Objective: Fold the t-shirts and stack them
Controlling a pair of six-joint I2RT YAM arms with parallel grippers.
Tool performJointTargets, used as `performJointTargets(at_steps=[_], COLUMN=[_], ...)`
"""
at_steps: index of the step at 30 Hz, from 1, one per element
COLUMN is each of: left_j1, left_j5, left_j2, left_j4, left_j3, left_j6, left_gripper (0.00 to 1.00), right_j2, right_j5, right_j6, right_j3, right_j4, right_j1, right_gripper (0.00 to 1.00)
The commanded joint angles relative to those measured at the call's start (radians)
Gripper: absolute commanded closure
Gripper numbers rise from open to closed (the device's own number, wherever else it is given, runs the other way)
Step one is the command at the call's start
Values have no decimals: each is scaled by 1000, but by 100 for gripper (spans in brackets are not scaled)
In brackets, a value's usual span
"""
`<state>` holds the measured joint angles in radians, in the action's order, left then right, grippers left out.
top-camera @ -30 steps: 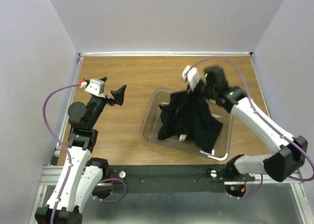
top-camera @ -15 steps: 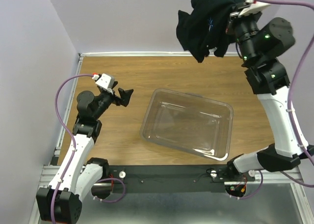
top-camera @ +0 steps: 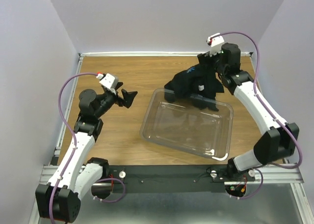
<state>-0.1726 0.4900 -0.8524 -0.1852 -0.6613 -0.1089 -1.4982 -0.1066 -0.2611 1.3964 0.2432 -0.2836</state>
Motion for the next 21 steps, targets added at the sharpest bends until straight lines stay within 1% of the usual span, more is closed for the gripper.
performJointTargets(at_steps=[1,2,3,5,6,7,8,9,10,11,12,14,15,17,18,20,21], left_j1=[-19,-25,-43,-67,-82,-125,-149,-198,-215,-234,-248,-278,-287,-315,-339,-367,-390], left_j5=[67,70,70,53,39,16,-13,-69,-137,-137,-201,-263,-277,-309,-359,-402,-431], left_j2=[-48,-86,-111,-167,-227,-252,-278,-322,-345,-370,-419,-467,-514,-559,-603,-646,-686], left_j4=[16,26,41,113,140,183,220,257,272,292,321,342,358,378,391,427,437], left_j3=[-32,-37,-41,-61,-67,-72,-80,-83,-98,-107,-119,-156,-168,-216,-234,-280,-293], left_j6=[-31,-38,-50,-96,-106,-118,-124,-132,-135,-138,-140,-140,-138,-133,-132,-127,-127], left_gripper=[8,8,8,12,14,17,18,18,19,19,20,21,23,27,29,38,41], right_j2=[174,187,200,210,210,207,191,184,168,167,167,173,174,182,187,196,202], right_j5=[352,449,625,764,813,882,909,932,943,952,953,959,967,972,972,972,976], right_j6=[92,100,106,99,89,83,89,104,108,109,109,106,106,105,106,108,109], right_j3=[-118,-150,-186,-294,-330,-358,-382,-384,-384,-384,-385,-389,-396,-398,-398,-395,-398], right_j4=[-53,-51,-53,-56,-58,-64,-65,-64,-64,-64,-64,-64,-64,-64,-65,-62,-62], right_j1=[26,41,55,80,86,109,121,141,150,155,159,161,162,164,170,176,187], right_gripper=[0,0,0,1,2,2,4,6,6,6,6,6,6,6,6,6,6])
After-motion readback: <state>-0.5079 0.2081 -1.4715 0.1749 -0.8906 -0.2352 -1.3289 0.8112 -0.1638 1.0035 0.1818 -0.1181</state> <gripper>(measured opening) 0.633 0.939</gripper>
